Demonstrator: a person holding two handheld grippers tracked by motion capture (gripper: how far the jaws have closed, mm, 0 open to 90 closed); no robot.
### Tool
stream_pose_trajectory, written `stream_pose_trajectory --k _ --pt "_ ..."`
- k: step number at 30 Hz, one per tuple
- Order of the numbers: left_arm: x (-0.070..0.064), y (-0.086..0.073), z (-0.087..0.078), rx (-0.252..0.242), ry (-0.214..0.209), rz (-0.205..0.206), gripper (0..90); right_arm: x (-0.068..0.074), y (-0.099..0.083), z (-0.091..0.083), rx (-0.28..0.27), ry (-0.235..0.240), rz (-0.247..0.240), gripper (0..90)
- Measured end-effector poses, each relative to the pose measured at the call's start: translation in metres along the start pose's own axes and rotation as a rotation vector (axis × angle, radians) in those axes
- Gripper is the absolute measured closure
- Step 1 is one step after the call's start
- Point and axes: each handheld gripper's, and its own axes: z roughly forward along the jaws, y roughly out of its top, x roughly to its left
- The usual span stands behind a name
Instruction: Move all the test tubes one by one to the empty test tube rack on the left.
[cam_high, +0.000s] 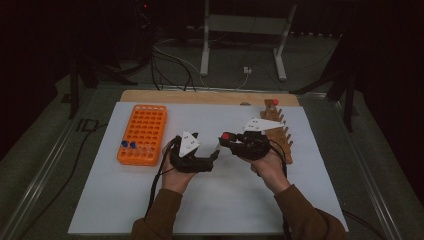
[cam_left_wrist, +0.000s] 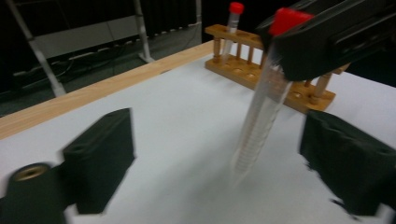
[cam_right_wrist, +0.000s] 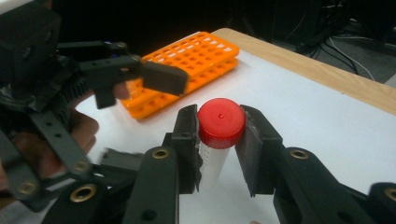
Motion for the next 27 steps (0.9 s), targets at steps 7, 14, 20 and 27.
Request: stream_pose_trajectory --k 7,14,20,27 --pt "-0.01 0.001 0.004 0.02 -0.045 0.074 47.9 0.007 -0.001 0.007 0.011 0.021 -0.007 70.3" --pt "-0.011 0.0 0.003 0.022 -0.066 0.086 67.1 0.009 -0.001 0.009 0.016 0.028 -0.011 70.3" --pt "-0.011 0.0 0.003 0.027 -0.075 0.089 74.2 0.008 -0.002 0.007 0.012 0.032 -0.007 68.1" --pt "-0.001 -0.001 -0.004 0.024 -0.056 0.058 74.5 0.001 -0.003 -0.005 -0.041 0.026 0.024 33.5"
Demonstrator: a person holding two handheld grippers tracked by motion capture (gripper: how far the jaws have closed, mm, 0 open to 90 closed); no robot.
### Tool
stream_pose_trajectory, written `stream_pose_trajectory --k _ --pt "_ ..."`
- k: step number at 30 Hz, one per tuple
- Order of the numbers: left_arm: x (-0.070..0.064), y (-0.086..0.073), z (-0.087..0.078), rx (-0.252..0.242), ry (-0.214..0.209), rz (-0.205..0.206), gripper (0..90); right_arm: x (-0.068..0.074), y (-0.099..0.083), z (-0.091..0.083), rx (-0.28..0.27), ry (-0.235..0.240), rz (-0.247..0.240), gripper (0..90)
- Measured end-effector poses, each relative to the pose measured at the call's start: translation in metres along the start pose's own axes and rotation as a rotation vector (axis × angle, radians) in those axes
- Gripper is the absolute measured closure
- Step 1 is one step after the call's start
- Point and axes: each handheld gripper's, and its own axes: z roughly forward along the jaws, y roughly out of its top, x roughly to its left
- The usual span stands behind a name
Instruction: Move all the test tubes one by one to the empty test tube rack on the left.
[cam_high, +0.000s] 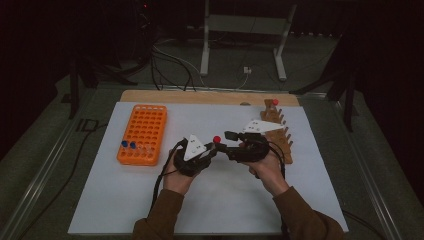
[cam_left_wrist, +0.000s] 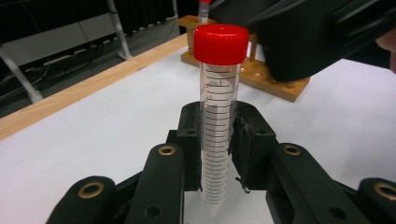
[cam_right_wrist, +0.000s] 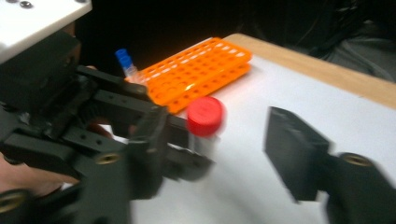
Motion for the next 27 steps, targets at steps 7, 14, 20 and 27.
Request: stream_pose_trajectory --k 7,14,20,27 --pt "0.013 0.001 -0.018 -0.027 0.031 -0.027 74.6 -0.01 -0.009 -0.015 -0.022 -0.095 -0.022 14.3" --pt "0.029 -0.001 -0.038 -0.043 0.062 -0.056 74.6 -0.022 -0.023 -0.03 -0.049 -0.148 -0.012 2.2" --pt "0.047 -0.003 -0.063 -0.067 0.106 -0.096 74.6 -0.033 -0.033 -0.043 -0.076 -0.174 0.028 0.3" --pt "0.07 -0.014 -0.097 -0.081 0.171 -0.159 74.5 -0.037 -0.037 -0.053 -0.097 -0.181 0.05 0.3"
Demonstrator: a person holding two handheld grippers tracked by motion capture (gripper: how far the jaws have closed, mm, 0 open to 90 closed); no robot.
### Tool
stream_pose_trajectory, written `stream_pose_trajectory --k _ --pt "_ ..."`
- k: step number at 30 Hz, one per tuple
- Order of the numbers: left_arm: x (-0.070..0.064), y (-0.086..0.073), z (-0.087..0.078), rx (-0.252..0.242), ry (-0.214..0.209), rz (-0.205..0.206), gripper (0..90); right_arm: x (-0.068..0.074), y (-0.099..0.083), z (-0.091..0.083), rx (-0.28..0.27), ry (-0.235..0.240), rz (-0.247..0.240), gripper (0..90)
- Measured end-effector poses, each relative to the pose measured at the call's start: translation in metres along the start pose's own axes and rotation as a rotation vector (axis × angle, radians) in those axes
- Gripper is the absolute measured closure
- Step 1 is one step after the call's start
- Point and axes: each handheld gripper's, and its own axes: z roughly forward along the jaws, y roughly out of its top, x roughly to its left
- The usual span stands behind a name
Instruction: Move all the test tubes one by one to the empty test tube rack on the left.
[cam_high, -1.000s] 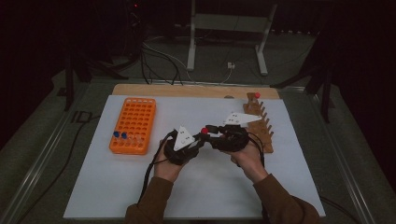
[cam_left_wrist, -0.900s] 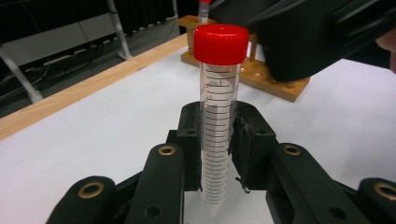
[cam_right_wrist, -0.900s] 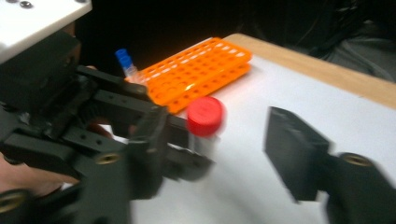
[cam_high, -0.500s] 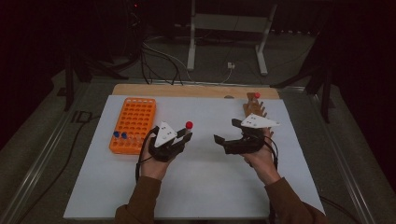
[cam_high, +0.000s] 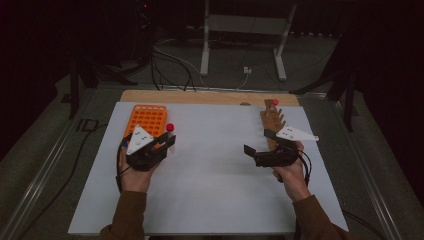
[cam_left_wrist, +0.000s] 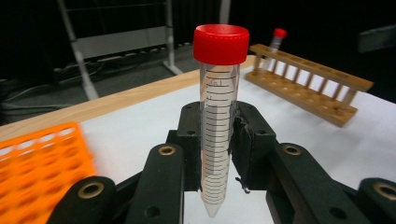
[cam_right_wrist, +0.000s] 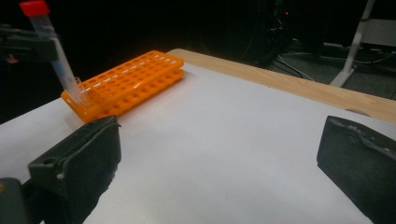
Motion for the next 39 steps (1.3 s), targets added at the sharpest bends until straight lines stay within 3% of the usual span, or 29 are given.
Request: stream_pose_trajectory --k 5,11,18,21,27,34,39 --pt "0.021 -0.001 -0.024 -0.022 0.067 -0.019 74.5 -0.001 -0.004 -0.002 0.005 -0.006 0.006 0.3" --pt "0.048 -0.007 -0.056 -0.055 0.153 -0.073 74.5 -0.004 -0.005 -0.007 -0.002 -0.013 0.015 0.3" --pt "0.069 -0.022 -0.072 -0.044 0.256 -0.087 74.4 -0.007 -0.005 -0.008 -0.004 -0.017 0.02 0.3" --pt "0.076 -0.028 -0.071 -0.047 0.305 -0.088 74.4 -0.006 -0.005 -0.008 -0.007 -0.016 0.02 0.3" --pt "0.09 -0.038 -0.057 -0.037 0.362 -0.089 74.4 -0.006 -0.005 -0.009 -0.013 -0.014 0.022 0.3" --pt "0.102 -0.051 -0.036 -0.011 0.382 -0.12 74.4 -0.007 -0.005 -0.009 -0.018 -0.01 0.024 0.4" --pt "0.105 -0.057 -0.025 0.01 0.389 -0.12 74.4 -0.006 -0.006 -0.009 -0.017 -0.008 0.023 0.3"
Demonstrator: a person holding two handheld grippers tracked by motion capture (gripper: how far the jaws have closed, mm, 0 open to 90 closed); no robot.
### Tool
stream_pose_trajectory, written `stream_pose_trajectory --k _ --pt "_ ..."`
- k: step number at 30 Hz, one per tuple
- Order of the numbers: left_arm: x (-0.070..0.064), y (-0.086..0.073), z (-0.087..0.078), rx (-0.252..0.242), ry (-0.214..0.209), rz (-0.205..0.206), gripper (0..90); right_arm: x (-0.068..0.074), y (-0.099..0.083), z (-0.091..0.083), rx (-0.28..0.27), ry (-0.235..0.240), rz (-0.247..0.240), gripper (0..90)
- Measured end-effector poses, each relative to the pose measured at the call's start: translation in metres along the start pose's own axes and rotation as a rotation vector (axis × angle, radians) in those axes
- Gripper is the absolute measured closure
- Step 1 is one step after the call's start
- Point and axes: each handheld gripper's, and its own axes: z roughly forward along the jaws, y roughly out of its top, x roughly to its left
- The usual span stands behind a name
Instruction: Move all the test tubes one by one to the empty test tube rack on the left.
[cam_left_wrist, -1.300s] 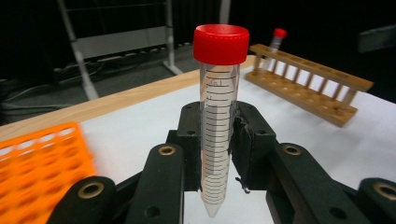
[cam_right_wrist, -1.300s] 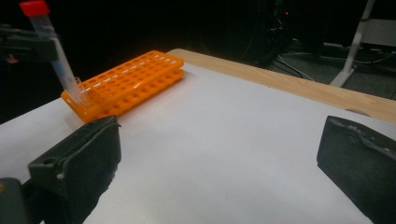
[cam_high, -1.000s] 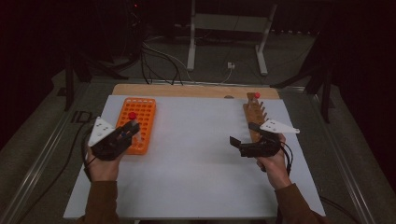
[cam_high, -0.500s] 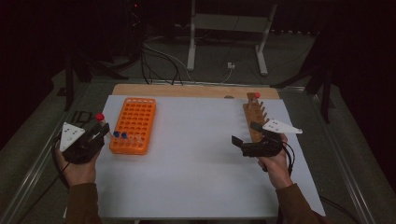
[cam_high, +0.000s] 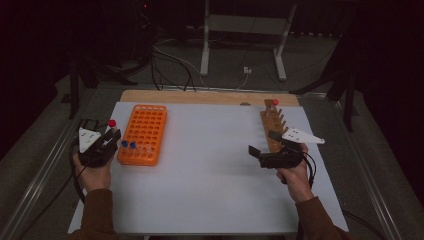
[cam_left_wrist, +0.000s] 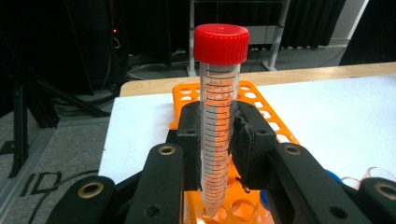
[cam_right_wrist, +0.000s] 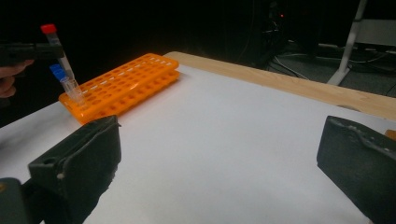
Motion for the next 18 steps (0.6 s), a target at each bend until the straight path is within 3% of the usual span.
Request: stream_pose_trajectory --k 3,12,18 --pt "0.001 -0.004 0.004 0.014 -0.003 -0.004 74.3 0.0 0.0 0.0 0.0 0.002 -0.001 0.3" --pt "-0.002 -0.027 0.012 0.122 -0.017 0.034 74.4 -0.001 -0.001 0.0 0.001 0.006 -0.004 0.4" --pt "-0.003 -0.03 0.015 0.166 -0.022 0.052 74.9 -0.001 -0.001 0.001 0.005 0.006 -0.004 0.4"
